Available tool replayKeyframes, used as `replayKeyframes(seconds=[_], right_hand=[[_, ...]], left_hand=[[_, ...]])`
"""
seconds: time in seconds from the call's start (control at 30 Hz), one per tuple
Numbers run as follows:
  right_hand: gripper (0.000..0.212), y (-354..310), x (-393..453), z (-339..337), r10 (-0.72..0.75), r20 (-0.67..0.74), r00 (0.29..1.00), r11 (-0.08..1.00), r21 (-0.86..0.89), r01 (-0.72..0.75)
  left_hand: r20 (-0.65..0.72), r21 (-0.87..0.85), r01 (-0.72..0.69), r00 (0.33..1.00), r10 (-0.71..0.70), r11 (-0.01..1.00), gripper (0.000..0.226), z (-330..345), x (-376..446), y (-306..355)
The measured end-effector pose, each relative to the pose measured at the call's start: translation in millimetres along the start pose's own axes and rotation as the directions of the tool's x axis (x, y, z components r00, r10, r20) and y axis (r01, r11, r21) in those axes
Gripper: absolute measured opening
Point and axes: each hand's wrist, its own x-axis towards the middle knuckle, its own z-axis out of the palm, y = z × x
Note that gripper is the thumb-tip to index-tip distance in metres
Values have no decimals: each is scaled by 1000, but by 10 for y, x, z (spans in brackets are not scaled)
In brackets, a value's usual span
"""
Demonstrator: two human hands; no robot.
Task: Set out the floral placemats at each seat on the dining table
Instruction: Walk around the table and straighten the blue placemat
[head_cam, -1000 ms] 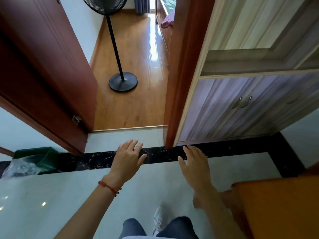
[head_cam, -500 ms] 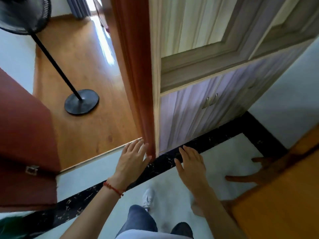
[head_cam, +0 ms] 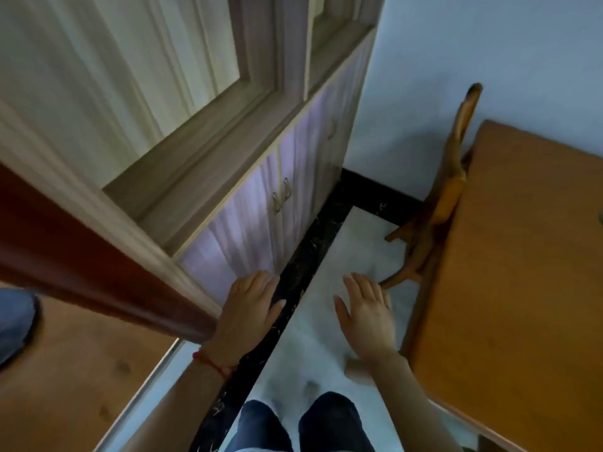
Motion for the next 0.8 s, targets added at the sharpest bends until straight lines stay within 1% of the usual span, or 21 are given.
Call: replayKeyframes(seconds=[0.07,0.17,0.3,0.47,0.57,0.63,0.8], right_hand=[[44,136,93,-40,67,-8,998,998,-21,-67],[45,351,256,-77,131,-25,991,991,-24,-132],[44,638,614,-113,191,-73,979,980,-41,-194],[46,919,1097,-199,215,-116,970,973,-56,-223],[45,1067,1397,-269,218,-133,967,972,-62,-228],[45,1153,1562,-304,229,-149,962,968,-67,-241],[45,1298,1922,-391,265,-220,939,958,-53,-283]], left_hand=[[29,-7,-44,999,44,999,66,25,248,49],[53,-19,-105,993,106,994,57,88,662,121],[91,12,-156,984,155,988,59,162,1264,193],[73,20,-196,978,194,980,55,107,1926,285],[59,18,-208,977,207,978,59,65,2319,333],[56,26,-227,973,226,973,54,59,2544,373],[71,7,-302,951,301,953,63,59,3101,478]])
